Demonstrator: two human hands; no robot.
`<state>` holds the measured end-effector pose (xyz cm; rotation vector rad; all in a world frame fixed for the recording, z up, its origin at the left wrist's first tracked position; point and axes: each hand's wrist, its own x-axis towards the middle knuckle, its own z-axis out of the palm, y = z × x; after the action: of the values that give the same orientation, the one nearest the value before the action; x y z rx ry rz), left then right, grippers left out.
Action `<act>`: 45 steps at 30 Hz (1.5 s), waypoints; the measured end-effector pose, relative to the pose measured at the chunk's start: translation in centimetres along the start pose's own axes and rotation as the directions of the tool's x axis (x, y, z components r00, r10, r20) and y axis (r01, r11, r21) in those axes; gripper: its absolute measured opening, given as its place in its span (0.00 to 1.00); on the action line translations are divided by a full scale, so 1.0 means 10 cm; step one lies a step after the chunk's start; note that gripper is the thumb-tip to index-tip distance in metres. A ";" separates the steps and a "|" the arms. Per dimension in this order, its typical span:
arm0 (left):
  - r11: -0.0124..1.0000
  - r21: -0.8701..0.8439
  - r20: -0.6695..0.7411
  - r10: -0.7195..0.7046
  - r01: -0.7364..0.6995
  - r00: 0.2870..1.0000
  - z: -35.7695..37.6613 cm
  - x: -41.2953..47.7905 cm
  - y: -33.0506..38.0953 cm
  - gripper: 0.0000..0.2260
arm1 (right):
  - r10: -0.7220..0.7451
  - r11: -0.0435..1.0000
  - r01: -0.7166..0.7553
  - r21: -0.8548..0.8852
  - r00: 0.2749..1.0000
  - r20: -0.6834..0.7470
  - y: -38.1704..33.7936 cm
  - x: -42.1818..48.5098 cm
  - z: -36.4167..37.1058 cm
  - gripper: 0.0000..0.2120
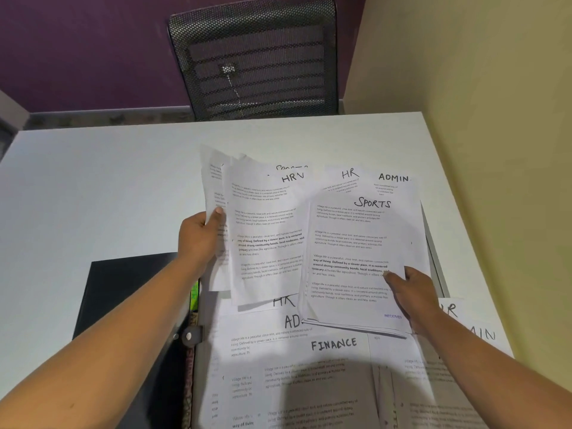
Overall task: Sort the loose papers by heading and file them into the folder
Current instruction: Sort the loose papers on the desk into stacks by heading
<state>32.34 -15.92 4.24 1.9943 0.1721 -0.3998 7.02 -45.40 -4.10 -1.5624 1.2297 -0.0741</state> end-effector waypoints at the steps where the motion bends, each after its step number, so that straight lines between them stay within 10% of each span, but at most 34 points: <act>1: 1.000 0.018 -0.003 0.025 -0.025 1.000 -0.05 0.01 0.03 0.16 | -0.001 1.000 0.001 -0.004 1.000 0.002 -0.01 -0.01 0.00 0.12; 9: 0.997 0.048 0.016 0.063 -0.064 0.998 -0.28 0.04 0.04 0.06 | -0.003 1.000 0.003 -0.017 1.000 0.015 -0.01 -0.03 -0.02 0.06; 18: 0.940 0.304 -0.219 -0.091 0.156 0.971 -0.20 0.27 -0.36 0.30 | 0.010 1.000 -0.010 0.013 0.999 0.040 0.00 -0.02 -0.01 0.08; 27: 0.965 0.228 0.015 -0.140 0.133 0.990 -0.10 0.49 -0.45 0.20 | -0.010 1.000 0.009 0.015 0.999 0.033 -0.02 -0.01 0.01 0.09; 32: 0.888 0.461 -0.085 0.045 -0.001 0.995 0.05 0.43 -0.34 0.09 | -0.013 1.000 0.013 0.014 0.999 0.032 -0.02 -0.03 0.01 0.06; 36: 0.852 0.517 0.016 -0.110 0.086 0.994 0.29 0.34 -0.26 0.25 | -0.021 0.999 0.020 0.025 0.999 0.041 -0.05 -0.05 -0.01 0.02; 40: 0.901 0.394 -0.001 -0.198 0.183 0.980 0.43 0.24 -0.19 0.28 | -0.015 0.999 0.013 0.040 0.999 0.046 -0.06 -0.07 0.00 0.01; 45: 0.964 0.046 0.179 -0.266 0.262 0.947 0.51 0.15 -0.10 0.07 | -0.010 0.999 0.008 0.038 0.999 0.054 -0.05 -0.06 -0.01 0.03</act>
<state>32.40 -20.15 0.79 1.9484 0.3211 -0.7579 7.01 -45.07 -3.43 -1.5279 1.1728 -0.0601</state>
